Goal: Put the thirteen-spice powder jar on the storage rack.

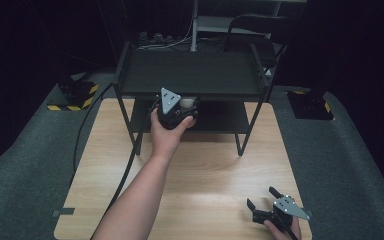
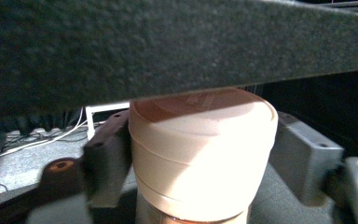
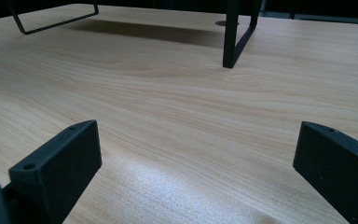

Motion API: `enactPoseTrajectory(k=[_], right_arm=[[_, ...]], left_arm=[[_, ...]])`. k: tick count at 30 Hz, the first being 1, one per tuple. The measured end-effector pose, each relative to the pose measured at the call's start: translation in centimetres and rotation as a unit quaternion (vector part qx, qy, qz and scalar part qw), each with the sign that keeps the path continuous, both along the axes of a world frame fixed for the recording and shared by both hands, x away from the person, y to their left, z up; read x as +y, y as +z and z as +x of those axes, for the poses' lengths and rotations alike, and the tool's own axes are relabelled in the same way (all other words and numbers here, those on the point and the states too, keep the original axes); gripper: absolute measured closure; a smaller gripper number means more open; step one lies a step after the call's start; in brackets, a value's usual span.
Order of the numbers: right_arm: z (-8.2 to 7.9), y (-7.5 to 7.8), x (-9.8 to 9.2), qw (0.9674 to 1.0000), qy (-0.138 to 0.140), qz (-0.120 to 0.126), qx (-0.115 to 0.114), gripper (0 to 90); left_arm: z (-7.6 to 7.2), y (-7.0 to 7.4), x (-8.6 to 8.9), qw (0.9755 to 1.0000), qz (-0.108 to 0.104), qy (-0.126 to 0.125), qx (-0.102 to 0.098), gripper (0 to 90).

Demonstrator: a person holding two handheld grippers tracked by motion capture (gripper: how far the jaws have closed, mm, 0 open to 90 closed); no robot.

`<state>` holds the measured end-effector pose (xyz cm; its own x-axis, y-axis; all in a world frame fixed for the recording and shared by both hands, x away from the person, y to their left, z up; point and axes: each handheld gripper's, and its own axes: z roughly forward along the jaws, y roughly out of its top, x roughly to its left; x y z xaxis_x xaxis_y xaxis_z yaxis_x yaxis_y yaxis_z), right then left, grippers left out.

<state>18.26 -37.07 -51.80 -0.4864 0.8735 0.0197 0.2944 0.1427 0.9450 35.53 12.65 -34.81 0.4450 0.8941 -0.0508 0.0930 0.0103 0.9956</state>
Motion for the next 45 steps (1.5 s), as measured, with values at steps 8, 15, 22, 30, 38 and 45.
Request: enactPoseTrajectory(k=[8,15,22,30,38,45], right_arm=[[0.0,0.0,0.0,1.0000,-0.001,0.000,0.000,0.3],[0.0,0.0,0.0,1.0000,-0.002,0.001,-0.001,0.3],[0.0,0.0,0.1,1.0000,-0.002,-0.001,0.000,0.3],[0.0,0.0,0.1,1.0000,-0.001,-0.003,-0.001,0.3],[0.0,0.0,0.1,1.0000,0.000,-0.004,-0.001,0.3],[0.0,0.1,0.2,1.0000,0.000,-0.005,0.000,0.3]], left_arm=[[0.1,0.2,0.7,0.9995,-0.015,-0.018,0.020,0.3],[-1.1,0.1,1.6,0.9995,-0.012,-0.025,0.014,0.3],[-3.3,0.0,2.8,0.9994,-0.010,-0.033,-0.011,0.3],[-6.1,-0.4,4.7,0.9986,-0.005,-0.039,-0.035,0.4],[-9.3,-2.2,7.6,0.9976,-0.004,-0.040,-0.057,0.3],[-11.7,-4.4,9.1,0.9974,0.006,-0.031,-0.064,0.3]])
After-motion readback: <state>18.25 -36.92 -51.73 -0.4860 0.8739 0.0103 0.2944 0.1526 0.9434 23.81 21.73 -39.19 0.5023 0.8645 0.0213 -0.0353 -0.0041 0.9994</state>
